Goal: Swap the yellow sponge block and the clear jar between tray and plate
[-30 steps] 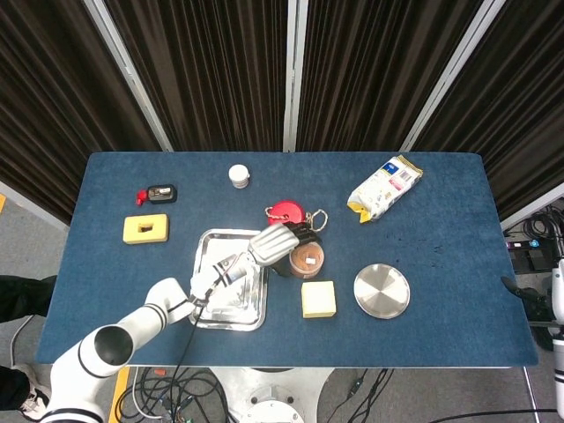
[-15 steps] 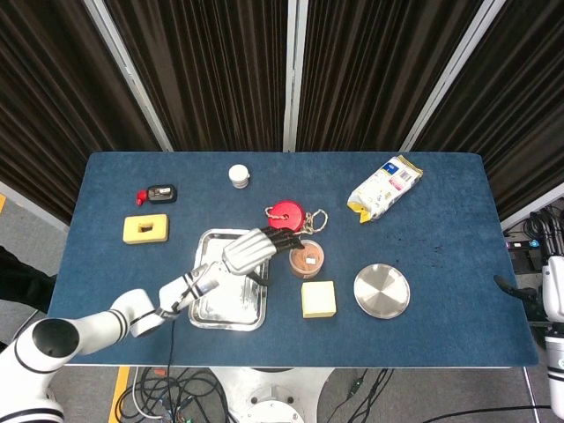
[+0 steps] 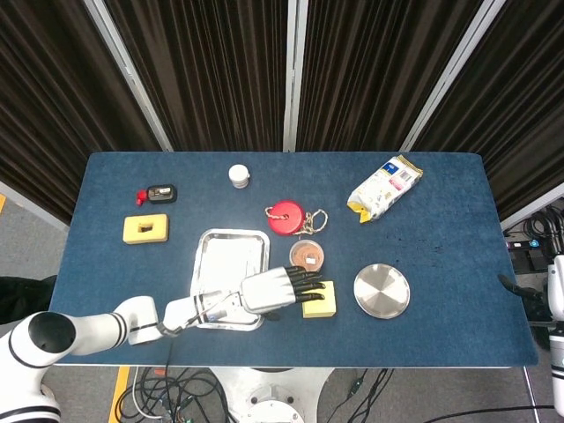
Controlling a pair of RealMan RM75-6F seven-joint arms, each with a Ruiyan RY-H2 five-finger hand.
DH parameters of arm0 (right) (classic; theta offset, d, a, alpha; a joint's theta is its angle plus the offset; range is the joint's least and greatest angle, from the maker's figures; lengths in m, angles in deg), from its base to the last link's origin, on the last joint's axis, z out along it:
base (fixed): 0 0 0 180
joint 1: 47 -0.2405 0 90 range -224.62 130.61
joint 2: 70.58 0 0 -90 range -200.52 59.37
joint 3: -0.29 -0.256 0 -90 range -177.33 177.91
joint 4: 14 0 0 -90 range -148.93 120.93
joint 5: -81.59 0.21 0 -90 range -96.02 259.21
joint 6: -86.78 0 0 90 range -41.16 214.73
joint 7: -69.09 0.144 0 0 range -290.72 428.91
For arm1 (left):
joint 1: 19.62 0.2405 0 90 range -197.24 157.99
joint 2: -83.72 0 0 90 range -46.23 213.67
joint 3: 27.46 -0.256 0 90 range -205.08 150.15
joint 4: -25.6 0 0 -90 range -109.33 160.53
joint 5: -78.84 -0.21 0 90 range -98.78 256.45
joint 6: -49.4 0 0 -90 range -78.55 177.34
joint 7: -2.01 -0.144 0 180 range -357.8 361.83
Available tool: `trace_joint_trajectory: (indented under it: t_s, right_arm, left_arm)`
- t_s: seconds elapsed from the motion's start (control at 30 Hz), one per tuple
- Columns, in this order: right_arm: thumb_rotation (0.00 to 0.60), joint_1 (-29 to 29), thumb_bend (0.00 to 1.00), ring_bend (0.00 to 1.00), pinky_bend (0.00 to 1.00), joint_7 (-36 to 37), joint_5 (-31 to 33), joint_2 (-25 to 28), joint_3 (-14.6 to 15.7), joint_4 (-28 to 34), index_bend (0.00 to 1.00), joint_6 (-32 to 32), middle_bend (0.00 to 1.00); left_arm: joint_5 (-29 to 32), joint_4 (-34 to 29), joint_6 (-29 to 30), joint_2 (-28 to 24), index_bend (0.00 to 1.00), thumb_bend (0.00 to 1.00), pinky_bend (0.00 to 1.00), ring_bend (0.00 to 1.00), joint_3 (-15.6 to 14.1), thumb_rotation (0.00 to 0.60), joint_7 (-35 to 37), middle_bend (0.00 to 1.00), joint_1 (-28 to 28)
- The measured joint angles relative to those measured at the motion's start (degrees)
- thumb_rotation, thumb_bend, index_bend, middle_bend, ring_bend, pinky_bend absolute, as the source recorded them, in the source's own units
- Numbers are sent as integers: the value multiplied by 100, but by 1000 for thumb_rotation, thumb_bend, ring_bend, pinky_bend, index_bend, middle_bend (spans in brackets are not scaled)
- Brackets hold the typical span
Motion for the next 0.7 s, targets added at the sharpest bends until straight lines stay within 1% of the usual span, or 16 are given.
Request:
trace_joint_trajectory:
  t_s: [0.17, 0.4, 0.5, 0.7]
  right_arm:
    - [600, -18, 0, 0, 0, 36, 51, -26, -13, -64, 0, -67, 0]
    - [600, -2, 0, 0, 0, 98, 119, -33, -40, -127, 0, -78, 0]
    - [600, 4, 0, 0, 0, 144, 150, -46, -48, -175, 0, -99, 0]
    - [600, 24, 0, 0, 0, 225, 181, -65, -53, -267, 0, -120, 0]
  left_arm:
    - [-285, 351, 18, 189, 154, 40, 225, 61, 5, 600, -18, 116, -306]
    - [-500, 937, -166, 427, 154, 40, 222, 61, -51, 600, 162, 116, -768]
    - [-540, 1143, -296, 557, 154, 40, 222, 61, -100, 600, 239, 116, -930]
    - [-515, 1540, -445, 822, 154, 41, 222, 61, -186, 600, 378, 116, -1082]
